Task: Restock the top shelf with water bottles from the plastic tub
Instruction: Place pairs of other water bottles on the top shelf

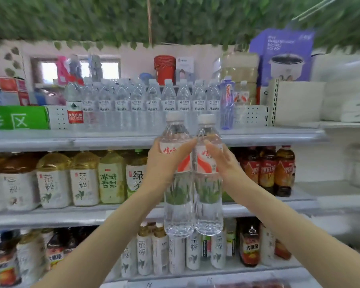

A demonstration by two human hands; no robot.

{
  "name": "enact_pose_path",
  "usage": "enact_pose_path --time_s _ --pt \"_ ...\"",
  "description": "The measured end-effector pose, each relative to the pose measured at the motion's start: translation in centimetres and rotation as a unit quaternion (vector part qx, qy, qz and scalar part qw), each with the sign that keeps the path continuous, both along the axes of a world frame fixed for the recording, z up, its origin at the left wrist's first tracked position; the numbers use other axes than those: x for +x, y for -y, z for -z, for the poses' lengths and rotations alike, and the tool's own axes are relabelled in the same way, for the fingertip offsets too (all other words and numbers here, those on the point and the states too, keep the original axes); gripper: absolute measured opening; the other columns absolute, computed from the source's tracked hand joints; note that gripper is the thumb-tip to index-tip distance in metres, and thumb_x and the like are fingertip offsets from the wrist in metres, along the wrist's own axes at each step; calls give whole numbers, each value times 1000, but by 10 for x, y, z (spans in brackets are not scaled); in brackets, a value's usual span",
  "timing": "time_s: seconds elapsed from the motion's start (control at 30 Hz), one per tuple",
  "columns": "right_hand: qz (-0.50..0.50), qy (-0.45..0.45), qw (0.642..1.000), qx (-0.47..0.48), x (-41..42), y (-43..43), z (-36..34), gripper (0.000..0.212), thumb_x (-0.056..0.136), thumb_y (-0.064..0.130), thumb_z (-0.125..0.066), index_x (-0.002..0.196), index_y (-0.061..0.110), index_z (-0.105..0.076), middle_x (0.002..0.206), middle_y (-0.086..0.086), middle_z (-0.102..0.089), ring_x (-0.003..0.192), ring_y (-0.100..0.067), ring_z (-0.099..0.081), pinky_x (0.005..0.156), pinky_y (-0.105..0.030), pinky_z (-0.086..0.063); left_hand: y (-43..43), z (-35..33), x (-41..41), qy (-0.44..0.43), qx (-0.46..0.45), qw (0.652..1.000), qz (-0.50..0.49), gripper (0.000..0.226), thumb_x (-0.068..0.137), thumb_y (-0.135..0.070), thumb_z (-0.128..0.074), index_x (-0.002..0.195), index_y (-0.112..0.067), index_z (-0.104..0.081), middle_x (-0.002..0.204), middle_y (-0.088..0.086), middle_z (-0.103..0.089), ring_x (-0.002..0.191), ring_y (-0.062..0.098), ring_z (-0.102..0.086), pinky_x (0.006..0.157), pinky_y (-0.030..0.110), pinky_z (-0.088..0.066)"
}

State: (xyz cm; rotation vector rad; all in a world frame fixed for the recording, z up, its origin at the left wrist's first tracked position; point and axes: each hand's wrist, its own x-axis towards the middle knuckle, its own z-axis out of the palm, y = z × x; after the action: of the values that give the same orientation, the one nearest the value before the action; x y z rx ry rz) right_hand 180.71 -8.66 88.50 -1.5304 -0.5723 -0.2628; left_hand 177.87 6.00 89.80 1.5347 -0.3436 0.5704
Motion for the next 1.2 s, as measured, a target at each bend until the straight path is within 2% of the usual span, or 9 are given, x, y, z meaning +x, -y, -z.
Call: enact_pose_path --time_s 0.13,0.23,0.33,0.57,0.67,0.73,0.87,0.97,1.2 --pt "14 24 1000 10 -8 10 -17 69 73 56 -49 137 30 -42 114 24 -54 94 15 -54 78 -11 -43 15 -23 -3 7 9 1000 -19 94 51 -72 -63 130 -25 -47 119 -7 -60 108 12 -57 86 27 -42" --pt "35 15 999 33 -8 22 -25 80 70 62 -53 142 31 -37 132 13 -48 117 -5 -46 98 -29 -34 34 -37 0 -16 -13 1000 -8 86 64 -72 -51 134 -22 -44 120 -7 -51 106 12 -47 90 33 -35" --pt "38 8 997 60 -6 37 -32 74 73 66 -60 137 35 -42 126 15 -51 116 -7 -47 106 -40 -33 54 -46 5 -25 -21 999 -8 94 62 -78 -54 137 -21 -43 128 -5 -51 116 17 -48 99 38 -33" --pt "49 66 994 68 21 89 -46 46 66 66 -60 109 47 -55 107 27 -63 102 8 -58 94 -28 -42 109 -57 30 -4 -22 999 -31 107 57 -79 -50 137 -8 -44 137 15 -50 124 28 -47 104 43 -35" --pt "64 82 993 61 37 111 -48 78 59 79 -62 125 38 -53 123 12 -62 116 -9 -57 103 -45 -41 137 -58 42 14 -41 998 -37 122 47 -90 -51 134 -4 -46 133 19 -52 120 32 -51 104 48 -37" --pt "73 104 990 55 44 125 -51 96 55 85 -59 135 34 -46 134 5 -56 124 -16 -52 106 -51 -38 155 -59 48 26 -57 997 -47 109 54 -85 -51 133 -9 -48 130 12 -55 119 27 -51 101 42 -37" --pt "88 142 985 36 62 146 -55 96 54 86 -53 135 35 -45 135 12 -52 123 -7 -50 104 -38 -40 179 -60 63 42 -83 993 -77 71 77 -64 -52 132 -20 -46 120 -7 -48 111 11 -44 93 34 -33" --pt "82 149 985 37 69 156 -60 79 58 78 -52 127 41 -45 131 17 -52 115 5 -48 89 -18 -37 190 -64 72 47 -81 991 -98 84 73 -69 -51 139 -20 -40 137 -3 -45 126 17 -41 101 39 -32" --pt "103 150 981 64 100 160 -68 94 59 80 -49 138 31 -42 137 14 -49 126 -5 -44 102 -30 -31 194 -79 96 96 -68 988 -97 93 63 -79 -57 137 -24 -45 138 -5 -49 124 13 -44 100 35 -33"
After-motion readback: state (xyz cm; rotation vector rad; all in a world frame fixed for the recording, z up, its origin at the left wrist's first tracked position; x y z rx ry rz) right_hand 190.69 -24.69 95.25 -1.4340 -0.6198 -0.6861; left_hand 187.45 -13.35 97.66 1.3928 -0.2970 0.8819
